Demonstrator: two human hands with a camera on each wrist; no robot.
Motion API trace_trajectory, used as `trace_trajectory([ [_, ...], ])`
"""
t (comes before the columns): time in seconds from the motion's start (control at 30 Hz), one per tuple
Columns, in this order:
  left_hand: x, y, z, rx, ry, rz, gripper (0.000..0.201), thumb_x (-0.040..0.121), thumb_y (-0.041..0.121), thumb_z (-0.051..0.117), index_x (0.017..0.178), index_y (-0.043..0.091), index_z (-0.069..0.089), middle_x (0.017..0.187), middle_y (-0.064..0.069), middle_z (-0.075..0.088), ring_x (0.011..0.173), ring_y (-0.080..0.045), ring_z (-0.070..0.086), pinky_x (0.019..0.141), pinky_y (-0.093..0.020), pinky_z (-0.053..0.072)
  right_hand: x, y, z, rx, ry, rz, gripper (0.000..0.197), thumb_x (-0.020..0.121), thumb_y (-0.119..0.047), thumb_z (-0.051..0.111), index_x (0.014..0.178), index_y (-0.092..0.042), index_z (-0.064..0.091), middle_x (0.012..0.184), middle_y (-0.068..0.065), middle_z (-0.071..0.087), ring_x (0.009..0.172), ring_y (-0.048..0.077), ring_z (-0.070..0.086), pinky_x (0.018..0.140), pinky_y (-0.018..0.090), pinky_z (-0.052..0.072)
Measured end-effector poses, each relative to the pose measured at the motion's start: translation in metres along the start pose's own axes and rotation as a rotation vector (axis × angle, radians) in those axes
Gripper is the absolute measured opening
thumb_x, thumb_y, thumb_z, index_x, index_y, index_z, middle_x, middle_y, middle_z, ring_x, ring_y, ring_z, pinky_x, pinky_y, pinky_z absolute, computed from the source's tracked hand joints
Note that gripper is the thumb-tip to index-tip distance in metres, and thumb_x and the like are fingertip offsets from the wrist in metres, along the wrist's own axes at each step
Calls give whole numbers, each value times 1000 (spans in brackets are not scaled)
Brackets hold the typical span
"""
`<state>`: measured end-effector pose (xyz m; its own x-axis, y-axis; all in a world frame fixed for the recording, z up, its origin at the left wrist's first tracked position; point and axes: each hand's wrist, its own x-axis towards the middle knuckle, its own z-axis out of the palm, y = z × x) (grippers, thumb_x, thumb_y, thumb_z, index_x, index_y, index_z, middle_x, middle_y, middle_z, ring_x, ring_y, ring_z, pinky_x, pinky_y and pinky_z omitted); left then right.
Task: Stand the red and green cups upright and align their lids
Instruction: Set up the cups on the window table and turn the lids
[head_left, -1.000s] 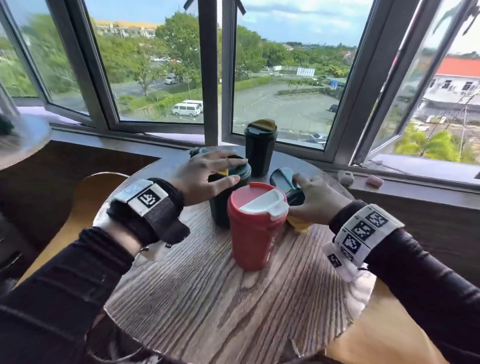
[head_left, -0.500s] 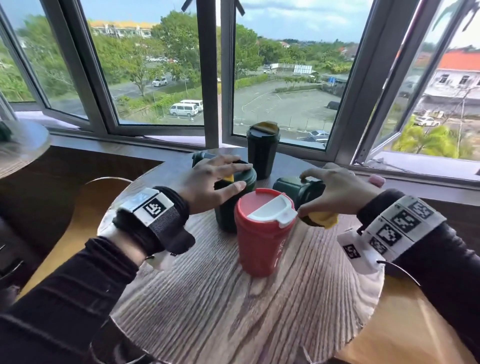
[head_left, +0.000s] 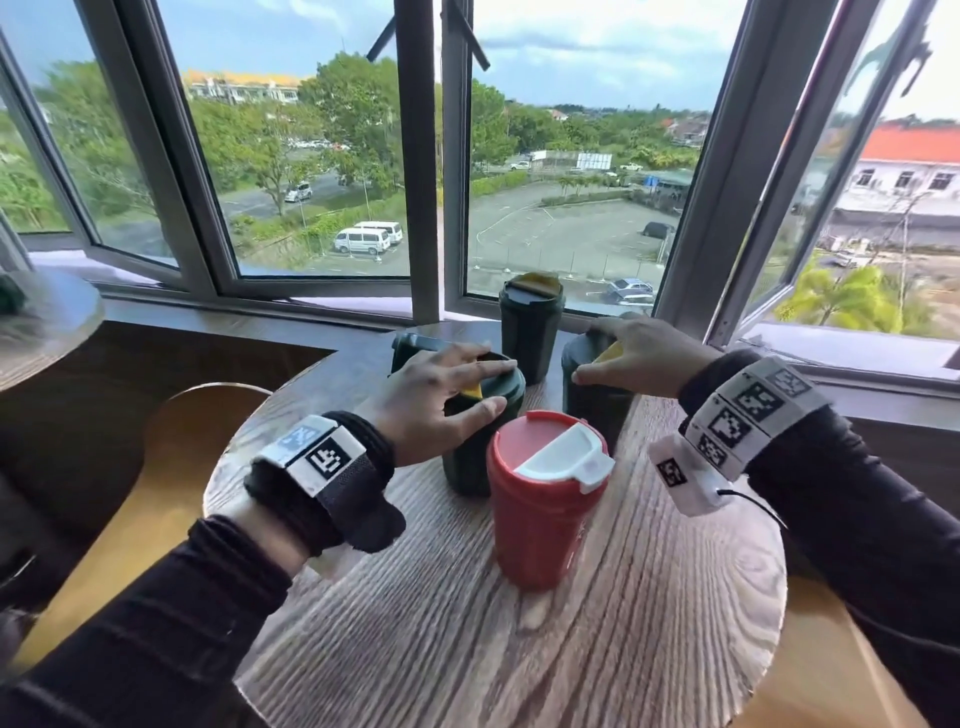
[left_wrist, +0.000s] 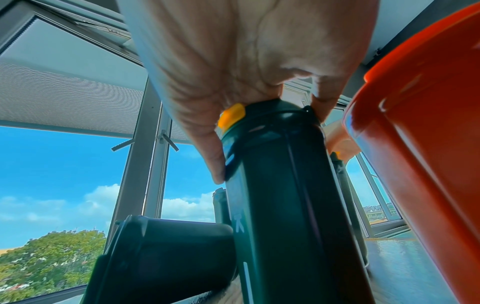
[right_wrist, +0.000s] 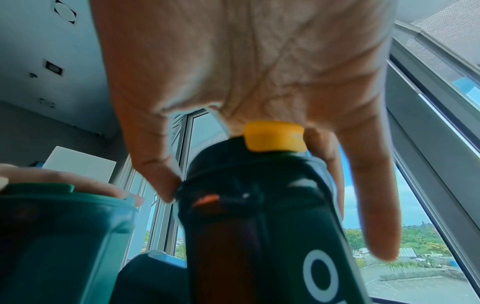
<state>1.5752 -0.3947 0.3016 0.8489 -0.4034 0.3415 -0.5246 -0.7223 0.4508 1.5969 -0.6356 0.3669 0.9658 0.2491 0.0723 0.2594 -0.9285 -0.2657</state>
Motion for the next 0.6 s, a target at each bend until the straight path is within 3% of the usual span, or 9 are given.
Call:
trace_trajectory([
  [0.1, 0, 3, -2, 8, -12, -4, 59, 77, 64, 35, 130, 44, 47, 145, 9, 41, 132, -15, 39, 109, -47, 32, 8, 4, 6, -42, -43, 88, 65, 85, -46, 55, 137, -11, 39, 135, 15, 45, 120, 29, 45, 93, 30, 38],
  [0.23, -2, 3, -2, -8, -6, -2, 57, 77, 63, 36, 130, 45, 47, 144, 10, 41, 131, -16, 39, 109, -47, 33, 8, 9, 11, -114, -58, 122, 75, 88, -55, 43, 148, -15, 20, 151, 10, 25, 134, 30, 34, 105, 34, 32],
  [0.6, -4, 1, -3, -31, 8, 0, 56, 77, 64, 38, 129, 45, 48, 143, 9, 42, 130, -18, 41, 107, -46, 37, 9, 11, 17, -127, 4, 119, 72, 88, -56, 41, 146, -17, 24, 147, 10, 31, 131, 33, 37, 102, 37, 34],
])
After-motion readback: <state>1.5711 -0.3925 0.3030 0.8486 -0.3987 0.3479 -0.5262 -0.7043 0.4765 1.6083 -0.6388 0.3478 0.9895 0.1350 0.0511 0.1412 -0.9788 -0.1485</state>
